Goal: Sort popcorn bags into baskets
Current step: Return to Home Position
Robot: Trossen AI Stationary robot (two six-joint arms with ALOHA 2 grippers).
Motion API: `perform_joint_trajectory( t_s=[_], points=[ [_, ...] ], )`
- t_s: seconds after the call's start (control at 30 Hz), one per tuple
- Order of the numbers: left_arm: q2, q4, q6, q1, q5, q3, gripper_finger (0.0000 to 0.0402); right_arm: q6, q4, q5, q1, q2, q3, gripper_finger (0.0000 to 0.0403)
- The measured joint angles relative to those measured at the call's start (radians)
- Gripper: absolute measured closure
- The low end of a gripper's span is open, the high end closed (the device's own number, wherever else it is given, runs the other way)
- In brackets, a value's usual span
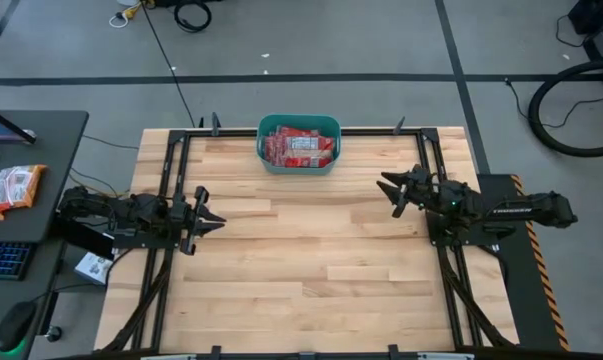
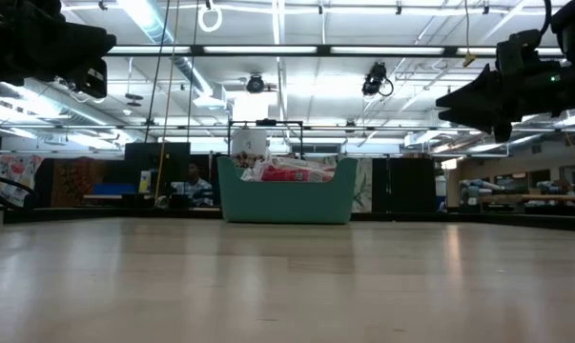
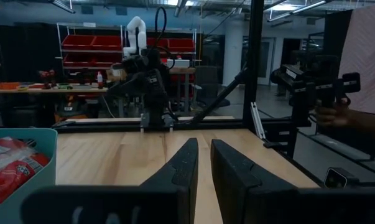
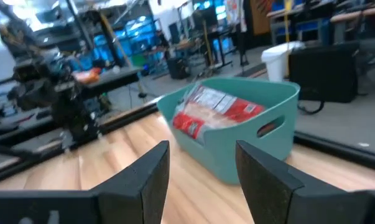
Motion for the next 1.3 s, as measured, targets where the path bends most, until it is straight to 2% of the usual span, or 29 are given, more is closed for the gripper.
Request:
perform_joint_trajectory(
  t_s=[0.23,1.3],
  points=[
    [0.000,0.000,0.000,0.000,0.000,0.000,0.0354,-0.003,0.045,0.014,0.000,-0.022,0.000,0.0215],
    [0.000,0.000,0.001,0.000,0.000,-0.001,0.0354,-0.003,0.045,0.010,0.000,-0.021,0.000,0.0215]
  ],
)
